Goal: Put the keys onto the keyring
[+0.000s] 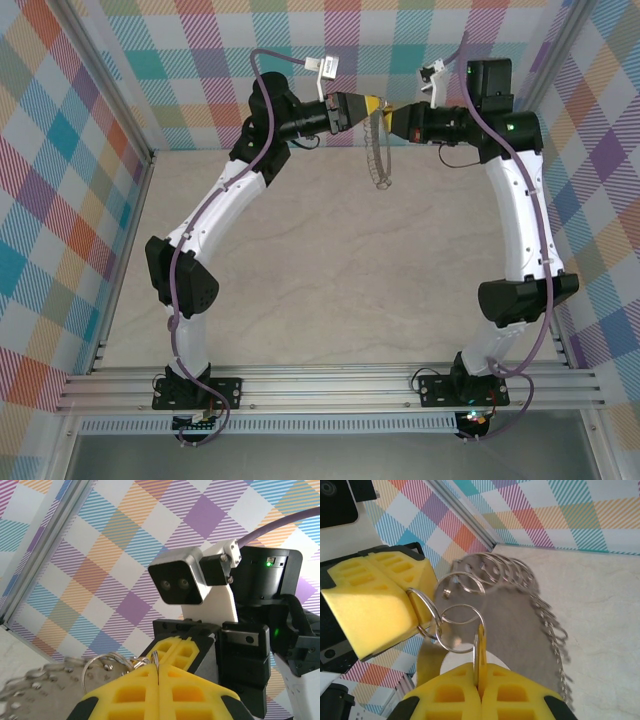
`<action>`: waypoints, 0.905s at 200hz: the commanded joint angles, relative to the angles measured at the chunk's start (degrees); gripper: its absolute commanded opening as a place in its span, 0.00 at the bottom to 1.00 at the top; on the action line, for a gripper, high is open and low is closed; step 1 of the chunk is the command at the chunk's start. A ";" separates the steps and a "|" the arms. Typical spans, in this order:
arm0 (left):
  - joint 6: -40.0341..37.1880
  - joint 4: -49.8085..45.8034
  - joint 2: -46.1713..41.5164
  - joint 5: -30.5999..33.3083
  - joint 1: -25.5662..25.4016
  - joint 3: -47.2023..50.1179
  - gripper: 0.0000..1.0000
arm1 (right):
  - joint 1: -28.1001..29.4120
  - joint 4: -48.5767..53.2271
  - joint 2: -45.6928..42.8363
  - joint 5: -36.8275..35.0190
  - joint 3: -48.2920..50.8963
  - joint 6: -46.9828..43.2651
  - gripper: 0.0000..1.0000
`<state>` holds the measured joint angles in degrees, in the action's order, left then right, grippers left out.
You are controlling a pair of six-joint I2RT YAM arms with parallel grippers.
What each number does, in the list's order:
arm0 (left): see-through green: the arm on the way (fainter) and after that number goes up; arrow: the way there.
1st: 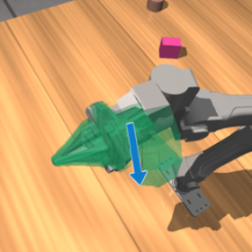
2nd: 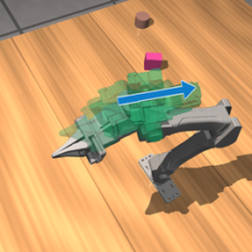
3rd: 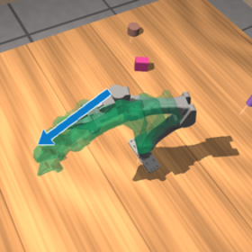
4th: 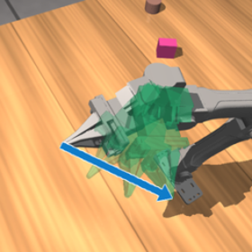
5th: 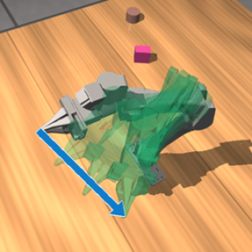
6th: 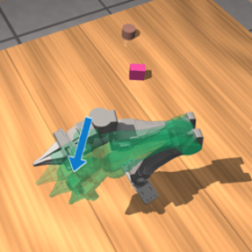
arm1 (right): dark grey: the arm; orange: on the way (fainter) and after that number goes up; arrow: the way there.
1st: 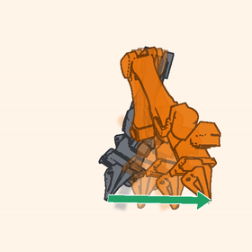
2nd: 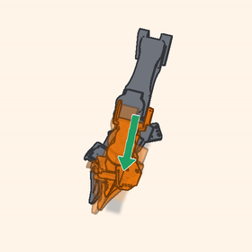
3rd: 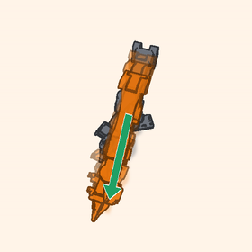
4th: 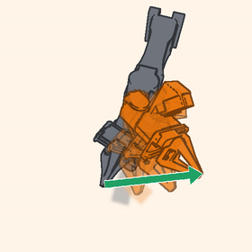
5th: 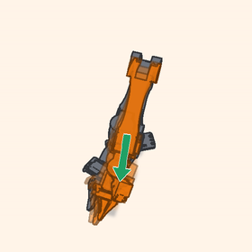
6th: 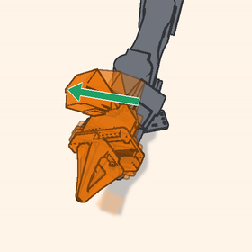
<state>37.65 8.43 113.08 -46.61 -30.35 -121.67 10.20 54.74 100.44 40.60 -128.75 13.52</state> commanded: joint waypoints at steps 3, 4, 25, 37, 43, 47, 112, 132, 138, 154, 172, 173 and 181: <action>-0.73 2.91 -0.66 -0.37 0.03 -3.14 0.00 | -0.35 -3.13 -1.92 0.88 1.56 1.73 0.00; -0.73 2.87 -0.66 -0.39 0.03 -3.18 0.00 | -0.35 -3.14 -1.92 0.88 1.57 1.75 0.00; -0.72 2.84 -0.59 -0.38 0.00 -3.15 0.00 | -0.35 -3.30 -1.81 0.73 1.08 1.88 0.00; -0.63 2.91 -0.51 -0.41 0.03 -3.14 0.00 | -0.35 -3.17 -1.52 0.55 0.41 1.72 0.00; -0.58 2.83 -0.48 -0.50 -0.02 -3.15 0.00 | -0.35 -2.92 -1.26 0.44 -0.14 1.61 0.00; -0.61 2.82 -0.49 -0.50 0.02 -3.16 0.00 | -0.35 -2.61 -1.15 0.35 -0.58 1.52 0.00; -4.05 -1.63 -0.17 -2.47 0.01 -4.20 0.00 | -0.53 6.81 4.50 -1.54 -12.74 -2.68 0.00; -6.46 -4.15 -0.23 -2.97 0.02 -4.64 0.00 | -0.53 8.63 5.35 -1.64 -14.14 -3.57 0.00; -7.55 -5.56 -0.24 -3.10 0.01 -5.06 0.00 | -0.53 8.91 5.30 -1.75 -14.08 -3.88 0.00; -10.08 -8.75 -0.15 -4.08 -0.02 -6.32 0.00 | -0.53 9.82 5.30 -2.01 -14.12 -4.80 0.00; -13.20 -13.40 0.49 -5.44 -0.03 -8.93 0.00 | -0.55 10.71 5.17 -2.34 -14.12 -5.92 0.00; -13.39 -13.77 0.53 -5.56 -0.05 -9.11 0.00 | -0.54 10.77 5.14 -2.40 -14.10 -6.03 0.00; -15.00 -16.68 1.00 -6.12 -0.04 -10.77 0.00 | -0.53 11.00 5.05 -2.78 -14.16 -6.51 0.00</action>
<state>30.35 0.32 113.16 -48.18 -30.35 -125.12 10.09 62.92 105.08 39.48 -141.25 10.59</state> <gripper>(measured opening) 0.050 0.048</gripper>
